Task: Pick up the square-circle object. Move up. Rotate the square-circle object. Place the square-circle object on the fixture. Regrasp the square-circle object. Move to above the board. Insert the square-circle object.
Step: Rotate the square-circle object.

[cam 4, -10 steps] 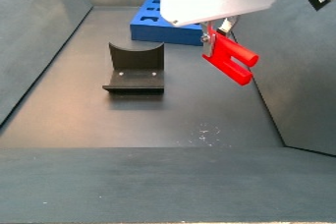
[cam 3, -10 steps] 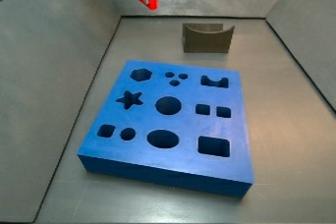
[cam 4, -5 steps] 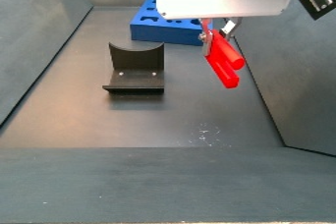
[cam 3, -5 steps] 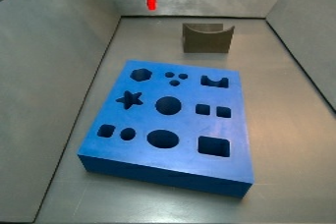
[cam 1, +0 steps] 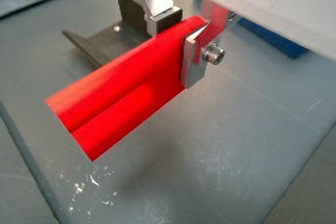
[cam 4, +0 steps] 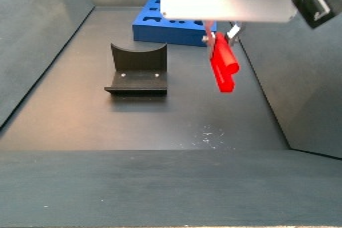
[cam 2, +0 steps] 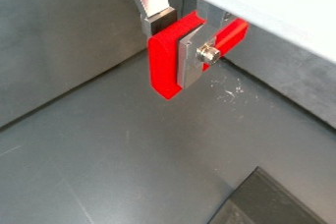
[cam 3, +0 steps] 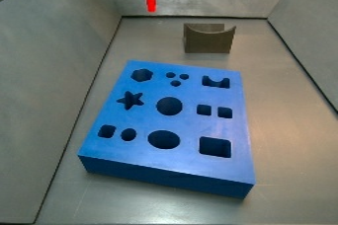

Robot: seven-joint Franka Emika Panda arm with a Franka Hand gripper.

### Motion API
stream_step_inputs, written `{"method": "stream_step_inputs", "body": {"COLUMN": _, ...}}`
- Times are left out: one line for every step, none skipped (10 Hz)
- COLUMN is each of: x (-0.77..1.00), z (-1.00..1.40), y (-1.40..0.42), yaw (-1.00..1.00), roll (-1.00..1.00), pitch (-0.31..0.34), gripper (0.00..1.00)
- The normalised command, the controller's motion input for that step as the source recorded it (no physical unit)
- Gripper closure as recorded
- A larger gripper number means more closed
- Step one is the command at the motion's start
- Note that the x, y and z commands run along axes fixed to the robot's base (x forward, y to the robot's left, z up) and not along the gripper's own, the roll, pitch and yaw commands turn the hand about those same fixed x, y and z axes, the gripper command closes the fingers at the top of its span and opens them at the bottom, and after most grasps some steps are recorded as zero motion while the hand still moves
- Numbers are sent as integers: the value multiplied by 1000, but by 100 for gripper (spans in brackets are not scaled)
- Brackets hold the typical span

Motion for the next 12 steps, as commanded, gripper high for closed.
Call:
{"method": "stream_step_inputs", "body": {"x": 15, "z": -1000, "y": 0, "yaw": 37, "roll": -2, "pitch": -24, "gripper": 100}}
{"method": "stream_step_inputs", "body": {"x": 18, "z": -1000, "y": -4, "yaw": 36, "roll": -12, "pitch": -25, "gripper": 100}}
{"method": "stream_step_inputs", "body": {"x": 28, "z": -1000, "y": -1, "yaw": 28, "roll": -24, "pitch": -29, "gripper": 100}}
{"method": "stream_step_inputs", "body": {"x": 38, "z": -1000, "y": 0, "yaw": 25, "roll": -34, "pitch": -27, "gripper": 100}}
{"method": "stream_step_inputs", "body": {"x": 51, "z": -883, "y": 1, "yaw": 23, "roll": -48, "pitch": -23, "gripper": 100}}
{"method": "stream_step_inputs", "body": {"x": 55, "z": -747, "y": 4, "yaw": 22, "roll": -57, "pitch": -20, "gripper": 100}}
{"method": "stream_step_inputs", "body": {"x": 50, "z": -576, "y": 3, "yaw": 22, "roll": -67, "pitch": -23, "gripper": 100}}
{"method": "stream_step_inputs", "body": {"x": 48, "z": -451, "y": 4, "yaw": 23, "roll": -73, "pitch": -31, "gripper": 100}}
{"method": "stream_step_inputs", "body": {"x": 41, "z": -291, "y": 6, "yaw": 24, "roll": -81, "pitch": -40, "gripper": 100}}
{"method": "stream_step_inputs", "body": {"x": 27, "z": -267, "y": 0, "yaw": 22, "roll": -84, "pitch": -31, "gripper": 100}}
{"method": "stream_step_inputs", "body": {"x": 27, "z": -267, "y": 0, "yaw": 22, "roll": -84, "pitch": -31, "gripper": 100}}
{"method": "stream_step_inputs", "body": {"x": 20, "z": -269, "y": 0, "yaw": 23, "roll": -85, "pitch": -27, "gripper": 100}}
